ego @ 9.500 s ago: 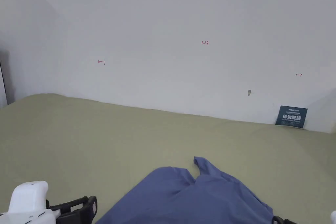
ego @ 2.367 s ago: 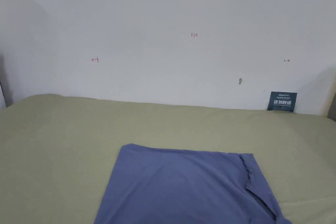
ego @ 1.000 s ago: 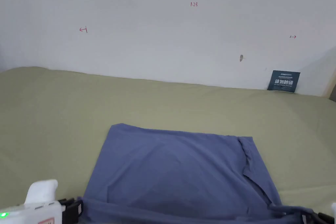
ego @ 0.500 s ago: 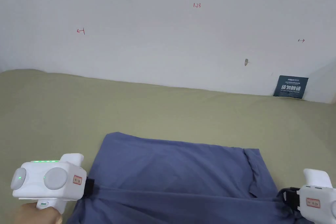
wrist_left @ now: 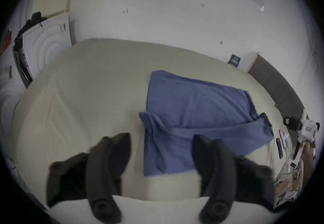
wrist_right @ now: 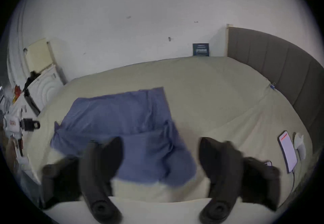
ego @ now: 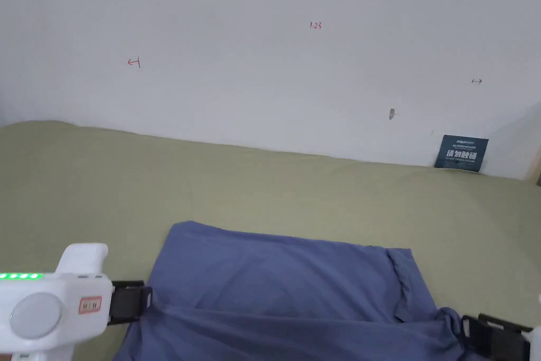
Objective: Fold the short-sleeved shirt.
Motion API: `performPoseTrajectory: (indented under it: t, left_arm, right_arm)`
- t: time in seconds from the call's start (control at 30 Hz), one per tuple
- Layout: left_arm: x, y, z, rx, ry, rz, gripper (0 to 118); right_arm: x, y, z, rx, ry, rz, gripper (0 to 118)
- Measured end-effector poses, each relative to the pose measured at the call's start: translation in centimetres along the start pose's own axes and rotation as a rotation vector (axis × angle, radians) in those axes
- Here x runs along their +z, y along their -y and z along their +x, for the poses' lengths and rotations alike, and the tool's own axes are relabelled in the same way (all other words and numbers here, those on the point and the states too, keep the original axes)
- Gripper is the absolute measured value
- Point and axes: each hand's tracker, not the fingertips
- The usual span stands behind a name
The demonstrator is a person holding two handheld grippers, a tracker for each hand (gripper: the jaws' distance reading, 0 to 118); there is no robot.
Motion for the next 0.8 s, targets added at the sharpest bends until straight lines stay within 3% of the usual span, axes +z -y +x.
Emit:
performPoseTrajectory:
  t: [0.03,0.07,0.1,0.17,0.3,0.43,0.47,0.57,0.6,0.8]
  left_arm:
    - [1.0,1.4,0.3,0.005,0.003,0.009,59]
    - [1.1,2.6,-0.1,0.02,0.016,0.0,32]
    - [1.4,4.1,0.0,0.041,0.022,-0.032,0]
    - [1.5,7.2,0.1,0.107,0.064,-0.099,0]
    - [-0.1,11.5,-0.3,0.029,0.028,-0.184,0]
    - [-2.1,10.9,-1.5,0.036,0.027,-0.198,0]
    - [-2.4,10.3,-1.5,0.035,0.006,-0.182,5]
    - [-4.6,8.0,-3.0,0.043,-0.035,-0.108,95]
    - [-5.0,7.4,-2.8,0.05,-0.023,-0.103,104]
    - [-9.9,3.9,-3.5,0.134,-0.012,-0.143,102]
  right_arm:
    - [0.8,1.1,-0.5,0.029,-0.028,-0.041,65]
    - [1.2,2.2,-0.9,0.036,-0.038,-0.09,41]
    - [1.5,3.5,-1.8,0.029,-0.059,-0.176,8]
    - [1.8,6.6,-2.7,0.003,-0.064,-0.229,0]
    - [1.1,10.5,-4.1,0.065,-0.055,-0.296,0]
    - [1.3,10.3,-4.2,0.015,-0.09,-0.273,0]
    - [1.3,10.0,-4.1,0.012,-0.09,-0.268,0]
    - [1.8,8.5,-4.0,0.044,-0.063,-0.238,0]
    - [1.8,8.3,-3.8,0.048,-0.065,-0.236,0]
    - [1.0,7.5,-2.0,0.048,-0.05,-0.251,0]
